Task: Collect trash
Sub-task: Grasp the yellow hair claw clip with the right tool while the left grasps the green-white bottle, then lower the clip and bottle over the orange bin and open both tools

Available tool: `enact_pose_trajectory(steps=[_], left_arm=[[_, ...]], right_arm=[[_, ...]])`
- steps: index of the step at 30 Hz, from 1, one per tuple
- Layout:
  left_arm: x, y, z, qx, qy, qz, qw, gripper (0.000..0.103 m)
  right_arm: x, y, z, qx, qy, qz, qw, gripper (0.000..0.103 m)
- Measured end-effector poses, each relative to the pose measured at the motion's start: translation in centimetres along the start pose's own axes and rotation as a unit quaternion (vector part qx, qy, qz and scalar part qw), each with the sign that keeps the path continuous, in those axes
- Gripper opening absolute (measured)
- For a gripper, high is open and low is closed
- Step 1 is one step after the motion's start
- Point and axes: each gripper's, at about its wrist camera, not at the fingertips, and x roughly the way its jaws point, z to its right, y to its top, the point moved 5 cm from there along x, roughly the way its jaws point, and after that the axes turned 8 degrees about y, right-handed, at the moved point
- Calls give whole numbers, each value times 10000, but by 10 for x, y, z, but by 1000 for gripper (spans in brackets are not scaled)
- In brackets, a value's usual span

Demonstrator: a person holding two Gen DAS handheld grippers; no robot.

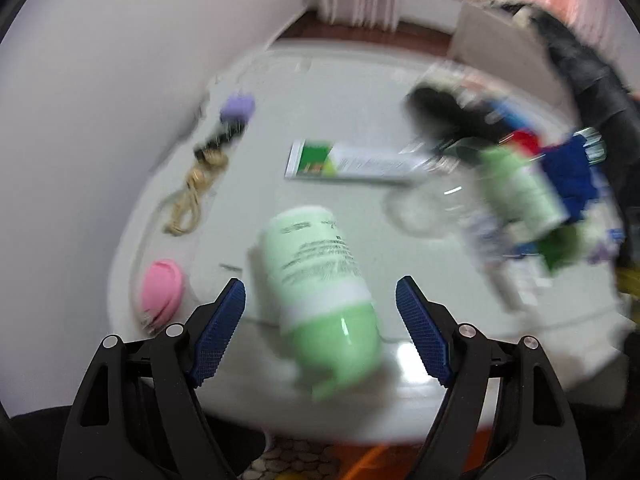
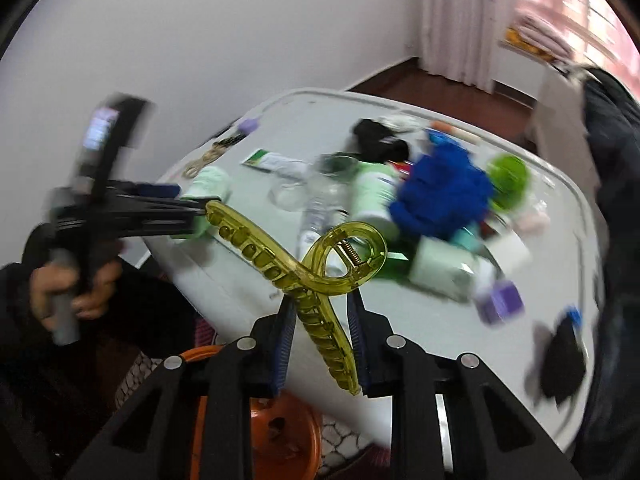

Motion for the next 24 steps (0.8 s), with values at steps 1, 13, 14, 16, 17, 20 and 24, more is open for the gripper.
enact_pose_trajectory(steps=[1, 13, 14, 16, 17, 20, 24], left_arm=[[9, 1, 0, -13, 106, -12, 9999, 80], [-90, -30, 3, 455, -677, 366, 9960, 47], [-106, -40, 5, 658, -810, 412, 9937, 47], [-137, -66, 11, 1309, -1065, 506, 9844, 47], [-145, -78, 14, 1610, -1119, 523, 9792, 47], [-149, -118, 22, 2266, -1107, 290, 9672, 47], [-123, -153, 30, 2329, -1345, -410, 9623, 47]], right_arm=[[-6, -4, 1, 112, 30, 66, 9999, 26], [-9, -33, -27, 341, 455, 42, 9984, 26], [-12, -39, -35, 324, 536, -36, 9980, 26], [-16, -51, -50, 234, 661, -242, 9972, 26], [-16, -56, -55, 193, 694, -340, 9968, 26], [-11, -77, -69, 16, 723, -777, 9943, 26], [3, -102, -76, -12, 716, -1221, 9899, 26]])
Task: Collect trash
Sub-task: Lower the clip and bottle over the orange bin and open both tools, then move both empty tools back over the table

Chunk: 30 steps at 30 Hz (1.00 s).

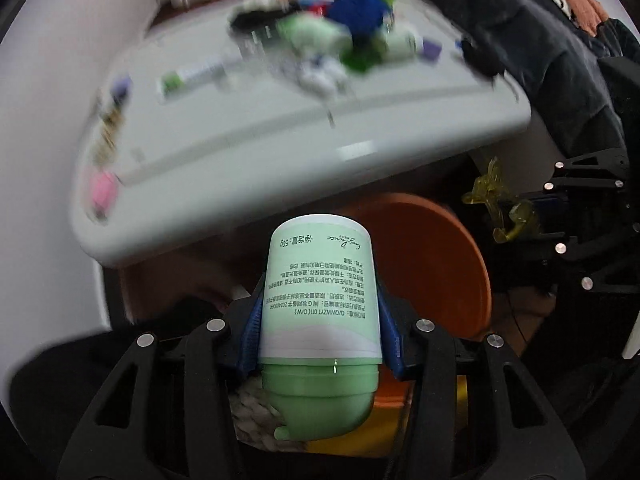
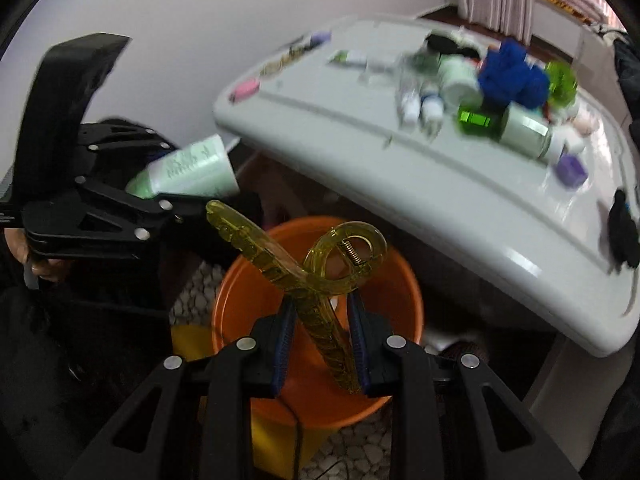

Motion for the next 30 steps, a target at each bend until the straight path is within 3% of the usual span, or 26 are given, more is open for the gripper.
enact_pose_trajectory(steps=[4, 6, 7, 18, 24, 27, 30], left_arm=[[26, -12, 11, 107, -69, -345, 9993, 49], [30, -10, 14, 218, -14, -343, 9992, 69], [31, -8, 13, 241, 86, -296, 9992, 72], [22, 17, 5, 166, 123, -36, 9998, 73], [9, 55, -5, 53, 440, 373, 9983, 73], [10, 79, -9, -100, 579, 560, 9967, 73], [20, 95, -10, -196, 651, 575, 9960, 73]], right_arm=[[22, -12, 1, 77, -19, -267, 9996, 30], [33, -16, 5, 122, -83, -363, 9992, 38], [38, -17, 8, 188, -74, -384, 9991, 39], [-1, 0, 26, 388, -252, 169, 9988, 39], [-37, 32, 71, 697, -606, 730, 9930, 40], [-49, 54, 105, 871, -980, 995, 9864, 49], [-48, 77, 136, 912, -1226, 1080, 9823, 52]])
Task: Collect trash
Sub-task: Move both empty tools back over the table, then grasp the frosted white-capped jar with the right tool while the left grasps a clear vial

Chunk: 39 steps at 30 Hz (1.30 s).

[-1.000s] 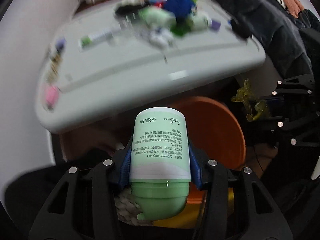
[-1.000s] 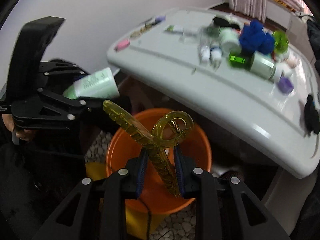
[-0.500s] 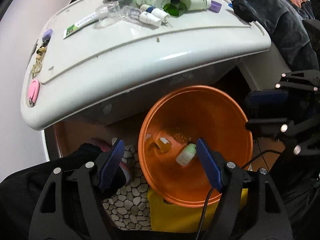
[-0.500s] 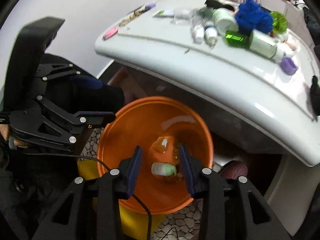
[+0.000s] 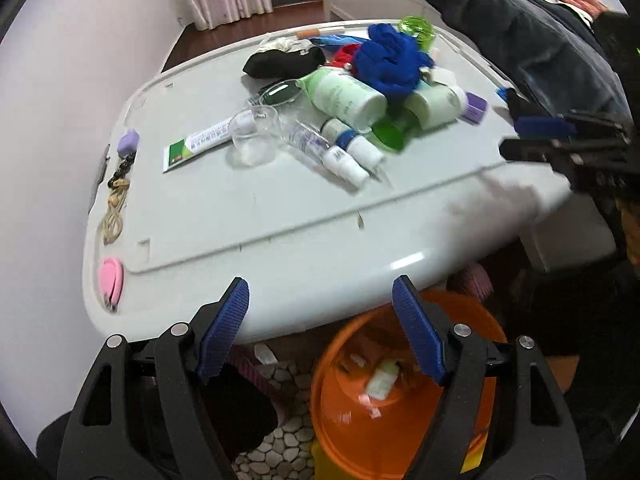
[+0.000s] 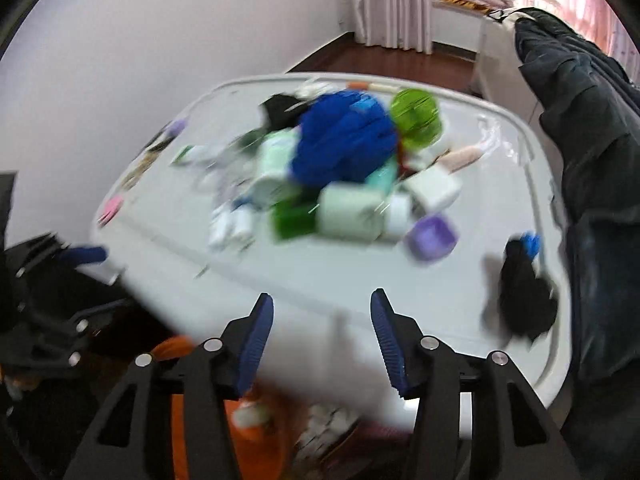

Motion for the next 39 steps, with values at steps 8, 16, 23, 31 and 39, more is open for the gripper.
enact_pose_trajectory(steps=[8, 16, 23, 31, 39], left_arm=[[19, 0, 1, -139, -222, -241, 9994, 73], [25, -8, 1, -203, -289, -333, 9988, 73], [32, -4, 6, -265, -399, -407, 9980, 73], [22, -11, -4, -284, -221, -341, 9988, 73], [34, 14, 2, -478, -390, -267, 9977, 73]], right_arm=[[49, 40, 16, -1736, -606, -365, 9823, 60], [94, 51, 5, -3207, -629, -1228, 9371, 56], [103, 57, -9, -3115, -815, -1368, 9368, 54], [85, 52, -1, -1732, -36, -1825, 9678, 46], [78, 38, 21, -308, 354, -1484, 9878, 45]])
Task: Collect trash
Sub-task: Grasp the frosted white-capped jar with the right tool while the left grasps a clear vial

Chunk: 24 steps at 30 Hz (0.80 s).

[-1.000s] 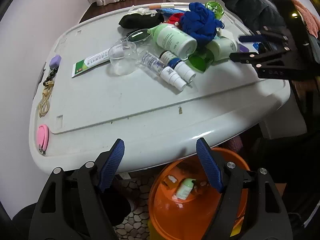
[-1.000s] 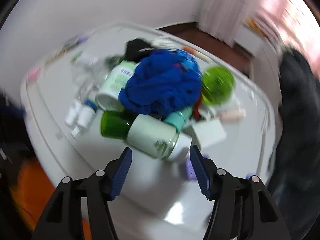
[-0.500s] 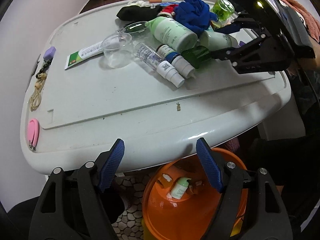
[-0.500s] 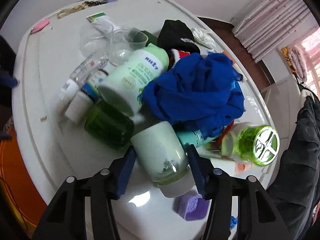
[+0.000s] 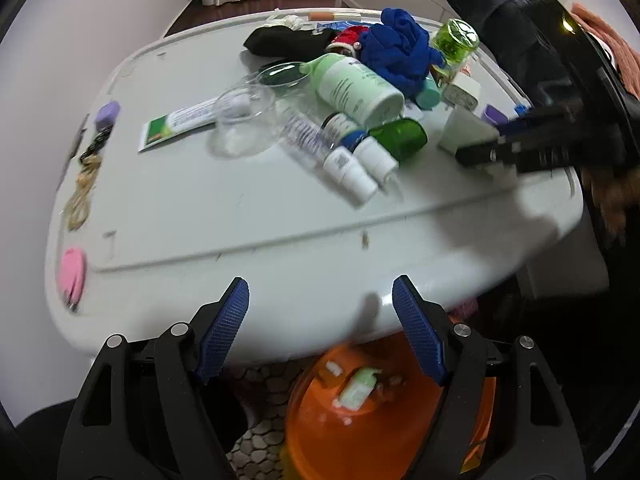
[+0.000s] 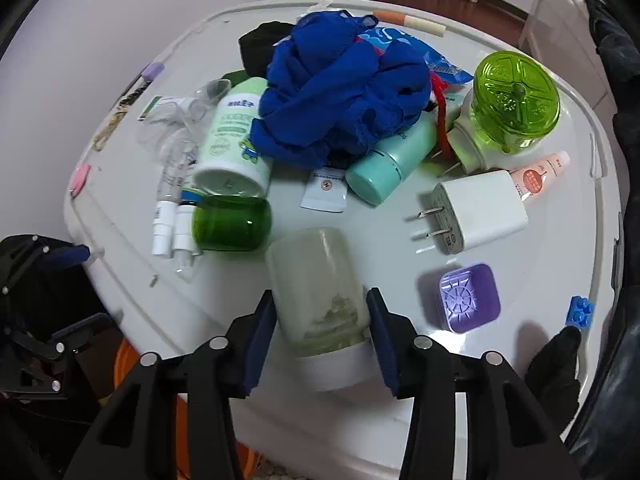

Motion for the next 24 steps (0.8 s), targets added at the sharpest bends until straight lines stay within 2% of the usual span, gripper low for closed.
enact_pose_trajectory(steps=[3, 5, 10, 14, 21, 22, 23, 24], left_arm=[[11, 22, 2, -228, -41, 20, 9997, 73], [18, 35, 3, -330, 114, 45, 9994, 73], [41, 52, 1, -538, 469, -82, 9974, 73], [49, 61, -8, -745, 798, 33, 9940, 73], [54, 73, -26, -1133, 650, 63, 9914, 73], [55, 73, -26, -1085, 697, 74, 9916, 72], [56, 73, -25, -1014, 793, 110, 9916, 67], [54, 69, -22, -915, 883, 220, 9916, 57]], right_arm=[[0, -2, -6, -211, -196, 31, 9996, 45], [-1, -7, -9, -377, -329, 87, 9987, 45], [-10, -22, 6, -43, -188, 292, 9994, 45], [-12, -27, 11, 103, -16, 402, 9991, 45], [-17, -34, 16, 63, -33, 438, 9990, 45], [-17, -34, 15, 18, -82, 433, 9990, 44], [-17, -34, 13, -43, -161, 429, 9989, 44], [-13, -31, 9, -66, -205, 431, 9988, 44]])
